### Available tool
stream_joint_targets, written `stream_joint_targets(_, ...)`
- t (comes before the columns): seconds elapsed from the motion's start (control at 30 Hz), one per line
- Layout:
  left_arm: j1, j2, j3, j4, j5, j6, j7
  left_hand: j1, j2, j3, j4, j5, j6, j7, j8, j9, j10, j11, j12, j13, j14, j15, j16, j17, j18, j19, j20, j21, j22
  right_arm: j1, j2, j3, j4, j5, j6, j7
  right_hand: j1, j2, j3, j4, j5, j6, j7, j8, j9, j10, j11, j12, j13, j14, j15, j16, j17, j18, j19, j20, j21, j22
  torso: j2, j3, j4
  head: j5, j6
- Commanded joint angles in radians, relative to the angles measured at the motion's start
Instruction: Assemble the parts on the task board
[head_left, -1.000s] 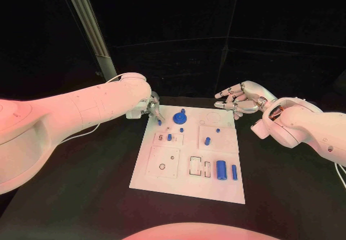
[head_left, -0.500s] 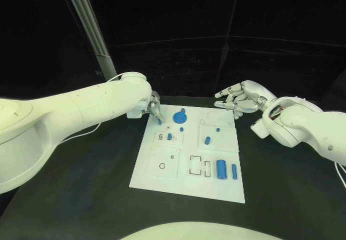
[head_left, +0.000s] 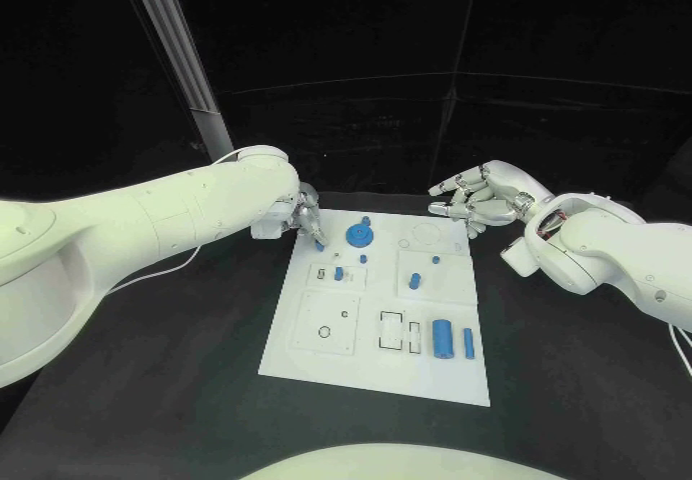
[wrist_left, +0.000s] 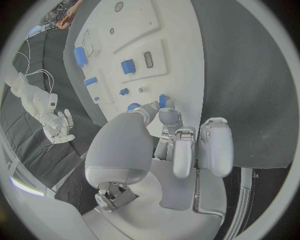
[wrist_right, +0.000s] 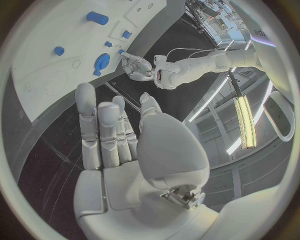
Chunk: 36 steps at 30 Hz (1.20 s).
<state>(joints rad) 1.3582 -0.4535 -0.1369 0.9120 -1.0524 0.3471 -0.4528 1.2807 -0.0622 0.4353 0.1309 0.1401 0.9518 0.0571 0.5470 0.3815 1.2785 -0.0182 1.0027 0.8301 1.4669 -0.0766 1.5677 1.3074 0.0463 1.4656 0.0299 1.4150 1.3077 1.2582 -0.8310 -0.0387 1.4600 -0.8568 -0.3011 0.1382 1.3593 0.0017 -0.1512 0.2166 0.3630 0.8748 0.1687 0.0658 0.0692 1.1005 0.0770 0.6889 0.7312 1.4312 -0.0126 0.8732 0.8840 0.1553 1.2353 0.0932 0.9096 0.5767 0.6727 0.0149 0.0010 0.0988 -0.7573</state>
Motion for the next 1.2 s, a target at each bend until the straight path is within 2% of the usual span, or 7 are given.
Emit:
stream_joint_targets(0.03, 0.002, -0.016, 0.0, 0.026, 0.027, -0.05, 0.036, -0.004, -0.014, 0.129, -0.116, 0.01, 0.003, 0.001, 0.006, 0.004, 0.013, -0.001, 0.007, 0.004, 0.104, -0.001, 0.003, 0.263, 0.0, 0.03, -0.001, 0.001, 0.08, 0.002, -0.001, 0.001, 0.003, -0.002, 0.006, 0.005, 0.004, 0.006, 0.0, 0.005, 0.004, -0.001, -0.002, 0.005, 0.001, -0.007, -0.002, 0.006, -0.001, 0.006, 0.004, -0.002, 0.001, 0.01, 0.001, 0.0, -0.003, 0.0, -0.002, 0.0007, 0.0024, 0.002, 0.0)
stream_joint_targets(0.4, 0.004, -0.121, -0.001, 0.198, 0.032, -0.179, 0.044, -0.03, -0.058, 0.182, -0.155, 0.061, 0.019, -0.004, 0.025, 0.019, 0.043, -0.006, 0.024, 0.023, 0.104, -0.005, 0.003, 0.263, -0.003, 0.038, -0.006, 0.013, 0.097, 0.002, -0.005, 0.001, 0.003, -0.002, 0.006, 0.005, 0.004, 0.007, 0.0, 0.005, 0.006, -0.001, -0.002, 0.006, 0.002, -0.007, -0.002, 0.007, -0.001, 0.006, 0.004, -0.003, 0.001, 0.01, 0.001, 0.0, -0.003, 0.0, -0.002, 0.0009, 0.0049, 0.007, 0.001)
stream_joint_targets(0.57, 0.003, -0.168, -0.005, 0.278, 0.031, -0.238, 0.045, -0.052, -0.086, 0.197, -0.169, 0.157, 0.033, -0.008, 0.032, 0.028, 0.064, -0.01, 0.038, 0.043, 0.104, -0.007, 0.003, 0.263, -0.006, 0.043, -0.009, 0.022, 0.108, 0.002, -0.007, 0.001, 0.001, -0.002, 0.006, 0.005, 0.004, 0.007, 0.0, 0.005, 0.006, -0.001, -0.002, 0.006, 0.002, -0.007, -0.002, 0.007, -0.001, 0.006, 0.004, -0.003, 0.001, 0.01, 0.001, 0.0, -0.003, 0.0, -0.001, 0.0, 0.0055, 0.008, 0.001)
stream_joint_targets(0.73, 0.001, -0.202, -0.026, 0.338, 0.031, -0.293, 0.037, -0.062, -0.097, 0.202, -0.176, 0.201, 0.042, -0.01, 0.034, 0.034, 0.074, -0.013, 0.04, 0.047, 0.104, -0.009, 0.003, 0.263, -0.007, 0.046, -0.011, 0.027, 0.115, 0.002, -0.006, 0.001, -0.002, -0.002, 0.007, 0.006, 0.004, 0.007, 0.0, 0.005, 0.006, -0.001, -0.002, 0.006, 0.002, -0.007, -0.002, 0.007, -0.001, 0.006, 0.004, -0.003, 0.001, 0.01, 0.001, 0.0, -0.003, 0.0, -0.002, 0.0003, 0.0061, 0.012, -0.003)
stream_joint_targets(0.87, -0.002, -0.225, -0.042, 0.379, 0.03, -0.331, 0.02, -0.066, -0.099, 0.204, -0.178, 0.215, 0.045, -0.011, 0.035, 0.036, 0.077, -0.014, 0.04, 0.047, 0.104, -0.01, 0.003, 0.263, -0.008, 0.047, -0.011, 0.028, 0.117, 0.002, -0.006, 0.001, -0.004, -0.002, 0.008, 0.006, 0.004, 0.007, 0.0, 0.005, 0.006, -0.001, -0.002, 0.006, 0.002, -0.007, -0.002, 0.007, -0.001, 0.006, 0.004, -0.003, 0.001, 0.01, 0.001, 0.0, -0.003, 0.0, -0.002, 0.0005, 0.005, 0.015, -0.004)
stream_joint_targets(1.03, -0.011, -0.244, -0.051, 0.419, 0.03, -0.367, -0.006, -0.068, -0.1, 0.205, -0.179, 0.222, 0.047, -0.012, 0.035, 0.037, 0.08, -0.014, 0.04, 0.048, 0.104, -0.01, 0.003, 0.263, -0.008, 0.047, -0.012, 0.029, 0.118, 0.002, -0.006, 0.0, -0.005, -0.002, 0.009, 0.006, 0.004, 0.007, 0.0, 0.005, 0.006, -0.001, -0.002, 0.006, 0.002, -0.007, -0.002, 0.007, -0.001, 0.006, 0.004, -0.003, 0.001, 0.01, 0.001, 0.0, -0.003, 0.0, -0.001, 0.0004, 0.0049, 0.018, -0.007)
stream_joint_targets(1.2, -0.021, -0.253, -0.054, 0.439, 0.03, -0.369, -0.025, -0.069, -0.101, 0.205, -0.179, 0.224, 0.048, -0.012, 0.036, 0.038, 0.081, -0.015, 0.04, 0.048, 0.104, -0.01, 0.003, 0.263, -0.008, 0.047, -0.012, 0.029, 0.118, 0.002, -0.007, 0.0, -0.006, -0.002, 0.01, 0.006, 0.004, 0.007, 0.0, 0.005, 0.006, -0.001, -0.002, 0.006, 0.002, -0.007, -0.002, 0.007, -0.001, 0.006, 0.004, -0.003, 0.001, 0.01, 0.001, 0.0, -0.003, 0.0, -0.001, 0.0002, 0.0044, 0.019, -0.009)
